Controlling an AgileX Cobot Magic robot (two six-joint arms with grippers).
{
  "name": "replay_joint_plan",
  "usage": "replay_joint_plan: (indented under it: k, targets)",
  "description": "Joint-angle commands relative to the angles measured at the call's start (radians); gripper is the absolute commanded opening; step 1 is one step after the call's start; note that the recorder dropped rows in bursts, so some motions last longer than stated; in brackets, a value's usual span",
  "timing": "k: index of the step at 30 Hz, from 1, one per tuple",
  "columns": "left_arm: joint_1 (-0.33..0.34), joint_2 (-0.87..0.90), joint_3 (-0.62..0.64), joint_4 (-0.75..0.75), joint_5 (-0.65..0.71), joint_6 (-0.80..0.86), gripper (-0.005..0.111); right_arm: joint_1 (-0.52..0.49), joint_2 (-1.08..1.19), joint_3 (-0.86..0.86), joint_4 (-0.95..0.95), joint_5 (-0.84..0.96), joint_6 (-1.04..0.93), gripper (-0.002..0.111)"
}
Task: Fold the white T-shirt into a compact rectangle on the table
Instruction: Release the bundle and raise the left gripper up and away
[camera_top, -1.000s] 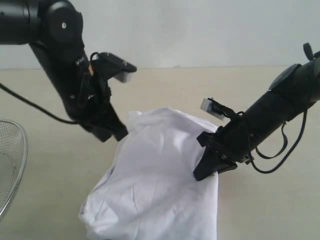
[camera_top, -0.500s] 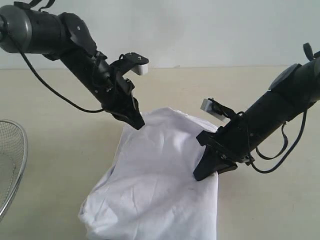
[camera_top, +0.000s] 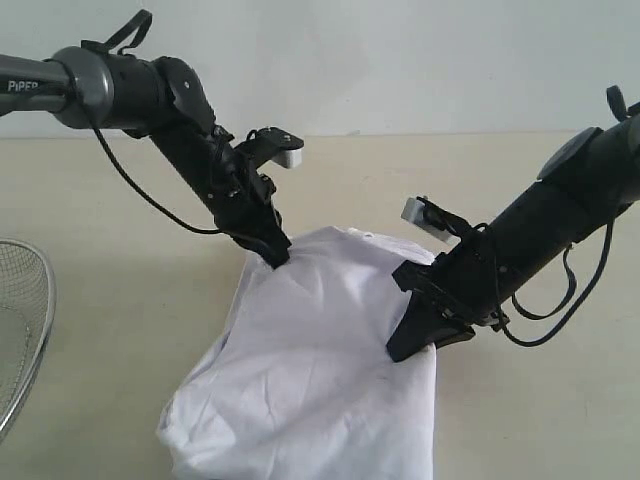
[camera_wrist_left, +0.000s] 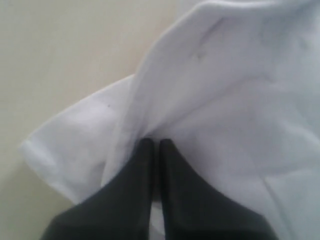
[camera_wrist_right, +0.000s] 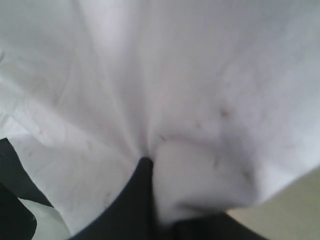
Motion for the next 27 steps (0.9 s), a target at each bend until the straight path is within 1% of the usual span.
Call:
replay_joint_plan:
  k: [1, 8, 12, 15, 17, 20, 22, 24, 25, 27]
  targets:
    - [0.031, 0.02, -0.016, 0.047, 0.001, -0.053, 0.004, -0.001, -0.016, -0.002, -0.013, 0.013, -0.006, 0.0]
    - [0.098, 0.02, -0.069, 0.047, 0.03, -0.085, 0.004, -0.001, -0.016, -0.002, -0.013, 0.013, -0.006, 0.0]
    - [0.11, 0.02, -0.101, 0.044, 0.072, -0.086, 0.004, -0.001, -0.016, -0.002, -0.013, 0.013, -0.006, 0.0]
    - [0.11, 0.013, -0.129, -0.033, 0.124, -0.082, 0.004, -0.001, -0.016, -0.002, -0.013, 0.013, -0.003, 0.0]
    - [0.11, -0.006, -0.143, -0.08, 0.162, -0.048, 0.004, -0.001, -0.016, -0.002, -0.013, 0.013, -0.003, 0.0]
    - [0.112, -0.048, -0.142, -0.12, 0.21, -0.043, 0.004, -0.001, -0.016, -0.002, -0.011, -0.002, 0.006, 0.001]
    - [0.112, -0.071, -0.142, -0.133, 0.254, -0.038, 0.004, -0.001, -0.016, -0.002, -0.009, -0.006, 0.013, 0.008]
    - [0.112, -0.085, -0.142, -0.134, 0.287, -0.034, 0.004, -0.001, -0.016, -0.002, -0.007, -0.012, 0.019, 0.02]
    - [0.112, -0.09, -0.142, -0.134, 0.287, -0.034, 0.004, -0.001, -0.016, -0.002, -0.007, -0.018, 0.029, 0.031]
    - [0.109, -0.09, -0.142, -0.132, 0.287, -0.045, 0.004, -0.001, -0.016, -0.002, -0.007, -0.02, 0.044, 0.047]
